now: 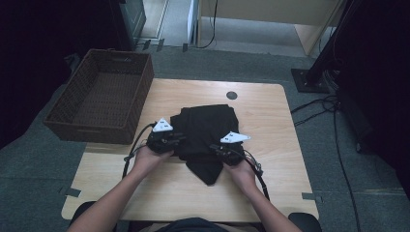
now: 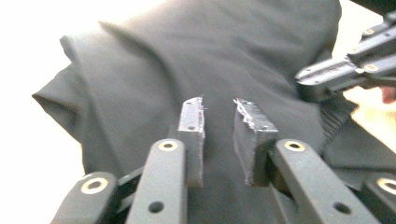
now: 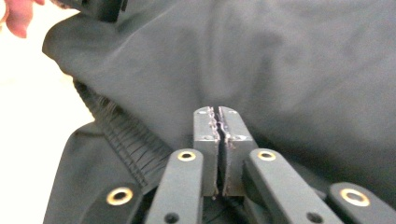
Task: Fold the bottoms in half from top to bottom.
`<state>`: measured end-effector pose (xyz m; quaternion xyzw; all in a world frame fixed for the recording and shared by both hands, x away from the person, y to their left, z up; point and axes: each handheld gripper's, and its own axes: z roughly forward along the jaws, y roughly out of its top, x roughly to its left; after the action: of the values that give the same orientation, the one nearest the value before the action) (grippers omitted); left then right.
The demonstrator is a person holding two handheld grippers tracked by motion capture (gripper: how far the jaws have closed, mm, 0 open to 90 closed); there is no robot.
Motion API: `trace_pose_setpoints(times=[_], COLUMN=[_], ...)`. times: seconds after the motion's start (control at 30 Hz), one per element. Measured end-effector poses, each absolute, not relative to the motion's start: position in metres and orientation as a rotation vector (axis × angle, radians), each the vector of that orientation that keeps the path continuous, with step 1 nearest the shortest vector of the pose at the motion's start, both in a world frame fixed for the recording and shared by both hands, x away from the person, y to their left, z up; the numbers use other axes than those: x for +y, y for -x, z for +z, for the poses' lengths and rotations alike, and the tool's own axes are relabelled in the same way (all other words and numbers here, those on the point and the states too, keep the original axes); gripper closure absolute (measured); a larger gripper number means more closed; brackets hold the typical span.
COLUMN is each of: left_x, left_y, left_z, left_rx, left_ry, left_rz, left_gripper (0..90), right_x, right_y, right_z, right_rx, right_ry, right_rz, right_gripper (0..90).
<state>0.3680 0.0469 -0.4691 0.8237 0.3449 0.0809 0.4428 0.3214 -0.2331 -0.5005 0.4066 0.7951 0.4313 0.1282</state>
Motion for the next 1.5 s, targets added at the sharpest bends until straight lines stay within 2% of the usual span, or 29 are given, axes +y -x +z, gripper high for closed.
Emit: trace_pose_setpoints(times=[0.2, 0.43, 0.57, 0.67, 0.7, 0.77, 0.8, 1.0, 1.07, 1.13, 1.2, 1.27, 1.5], left_x=[0.055, 0.055, 0.05, 0.046, 0.045, 0.048, 0.05, 0.062, 0.065, 0.066, 0.065, 0.062, 0.047], left_y=[-0.401, -0.432, -0.442, -0.445, -0.446, -0.448, -0.448, -0.442, -0.441, -0.442, -0.443, -0.446, -0.473], left_z=[-0.461, -0.476, -0.487, -0.49, -0.49, -0.489, -0.488, -0.482, -0.483, -0.485, -0.483, -0.479, -0.479], left_rx=[0.901, 0.962, 0.977, 0.974, 0.979, 1.002, 1.009, 1.027, 1.035, 1.047, 1.045, 1.038, 1.062], left_ry=[-2.052, -2.036, -2.074, -2.083, -2.092, -2.085, -2.077, -2.054, -2.058, -2.059, -2.046, -2.043, -2.049], left_rz=[0.234, 0.215, 0.17, 0.176, 0.179, 0.181, 0.181, 0.234, 0.235, 0.207, 0.202, 0.208, 0.229], left_gripper=[61.5, 61.1, 63.4, 74.0, 78.6, 89.4, 89.8, 90.0, 88.8, 76.1, 69.5, 67.9, 66.0], right_x=[-0.26, -0.291, -0.303, -0.304, -0.303, -0.301, -0.301, -0.314, -0.319, -0.322, -0.322, -0.319, -0.304], right_y=[-0.339, -0.38, -0.403, -0.412, -0.414, -0.414, -0.414, -0.409, -0.408, -0.408, -0.409, -0.411, -0.43], right_z=[-0.478, -0.476, -0.487, -0.497, -0.499, -0.5, -0.5, -0.495, -0.494, -0.492, -0.49, -0.49, -0.491], right_rx=[2.203, 2.098, 2.065, 2.103, 2.116, 2.135, 2.142, 2.141, 2.125, 2.115, 2.106, 2.104, 2.102], right_ry=[-1.21, -1.313, -1.389, -1.429, -1.433, -1.444, -1.438, -1.445, -1.455, -1.461, -1.456, -1.451, -1.419], right_rz=[1.276, 1.235, 1.202, 1.175, 1.176, 1.142, 1.123, 1.098, 1.11, 1.125, 1.138, 1.153, 1.206], right_gripper=[74.5, 60.2, 56.8, 62.6, 68.8, 86.8, 90.0, 90.0, 90.0, 90.0, 88.9, 80.9, 67.4])
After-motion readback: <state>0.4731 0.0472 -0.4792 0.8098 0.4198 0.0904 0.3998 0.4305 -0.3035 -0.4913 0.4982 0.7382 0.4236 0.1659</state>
